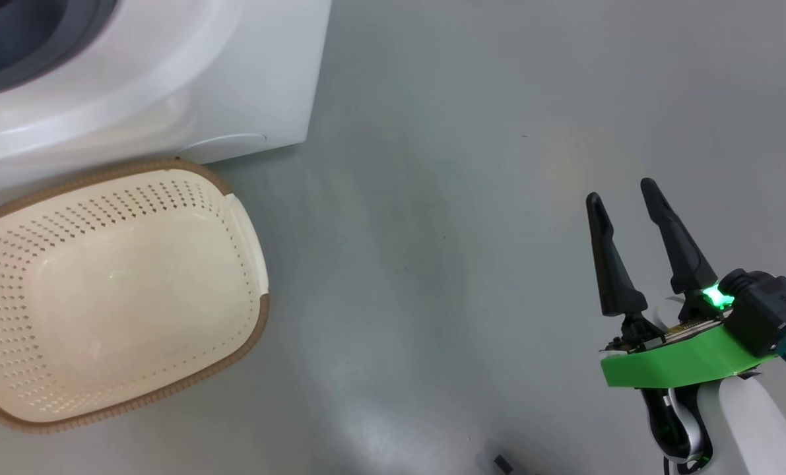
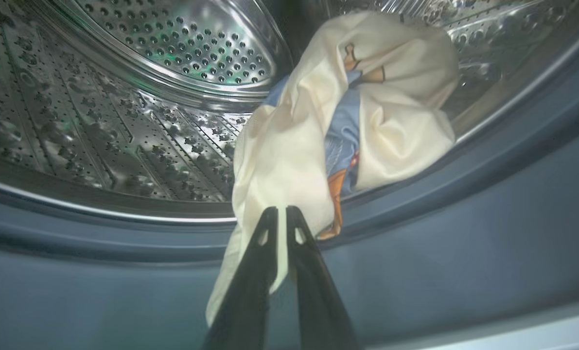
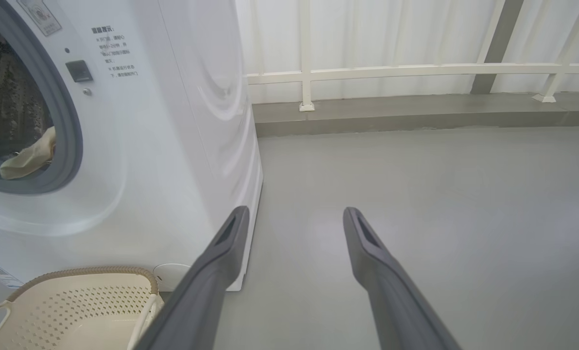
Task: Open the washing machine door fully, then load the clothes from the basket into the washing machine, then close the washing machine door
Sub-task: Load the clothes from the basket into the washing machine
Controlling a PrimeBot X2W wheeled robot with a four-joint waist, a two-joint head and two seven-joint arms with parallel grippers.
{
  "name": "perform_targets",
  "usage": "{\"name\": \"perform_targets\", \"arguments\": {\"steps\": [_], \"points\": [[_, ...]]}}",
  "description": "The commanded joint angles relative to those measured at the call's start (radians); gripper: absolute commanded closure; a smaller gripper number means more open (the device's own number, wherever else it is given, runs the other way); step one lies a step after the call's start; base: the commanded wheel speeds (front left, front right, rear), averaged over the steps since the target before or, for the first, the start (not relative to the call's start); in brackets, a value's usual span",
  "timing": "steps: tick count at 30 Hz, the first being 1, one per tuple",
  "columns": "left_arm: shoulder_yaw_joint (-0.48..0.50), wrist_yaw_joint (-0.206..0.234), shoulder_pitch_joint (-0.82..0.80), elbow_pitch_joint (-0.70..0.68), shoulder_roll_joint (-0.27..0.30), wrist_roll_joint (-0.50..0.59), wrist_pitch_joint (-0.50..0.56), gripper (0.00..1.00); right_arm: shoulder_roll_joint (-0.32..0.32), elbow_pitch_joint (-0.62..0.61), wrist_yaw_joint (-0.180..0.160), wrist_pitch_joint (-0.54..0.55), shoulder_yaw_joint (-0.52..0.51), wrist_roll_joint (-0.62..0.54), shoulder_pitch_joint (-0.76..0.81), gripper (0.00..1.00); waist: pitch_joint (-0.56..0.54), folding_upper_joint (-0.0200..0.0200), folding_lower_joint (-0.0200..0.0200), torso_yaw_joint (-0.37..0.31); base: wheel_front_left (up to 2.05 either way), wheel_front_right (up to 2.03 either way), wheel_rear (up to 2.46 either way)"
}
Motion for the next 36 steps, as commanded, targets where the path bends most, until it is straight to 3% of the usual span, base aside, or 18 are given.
{"name": "perform_targets", "arguments": {"steps": [1,17,19,20,21,36], "points": [[0.008,-0.001,-0.028,-0.023,0.037,-0.016,-0.022,1.00,-0.006,-0.023,0.004,-0.008,0.027,0.007,0.013,0.00,-0.003,-0.0001,-0.0001,-0.003,0.00,0.00,0.00],[0.024,-0.040,-0.049,-0.099,0.014,-0.084,-0.146,0.97,0.004,-0.024,0.004,-0.008,0.039,0.013,0.006,0.00,0.005,-0.0001,-0.0001,-0.035,0.00,0.00,0.00],[0.032,-0.042,-0.035,-0.122,0.013,-0.098,-0.148,0.67,0.006,-0.024,0.004,-0.008,0.039,0.014,0.005,0.00,0.007,-0.0001,-0.0001,-0.036,0.00,0.00,0.00],[0.033,-0.042,-0.026,-0.140,0.013,-0.102,-0.148,0.27,0.006,-0.024,0.004,-0.008,0.037,0.014,0.004,0.00,0.007,-0.0001,-0.0001,-0.036,0.00,0.00,0.00],[0.037,-0.041,-0.015,-0.157,0.012,-0.107,-0.149,0.00,0.007,-0.023,0.004,-0.008,0.035,0.014,0.003,0.00,0.006,-0.0001,-0.0001,-0.035,0.00,0.00,0.00],[0.110,-0.047,0.210,-0.364,-0.043,-0.190,-0.149,0.00,-0.029,-0.016,0.004,-0.008,0.035,0.000,-0.018,0.00,-0.095,-0.0001,-0.0001,0.020,0.00,0.00,0.00]]}}
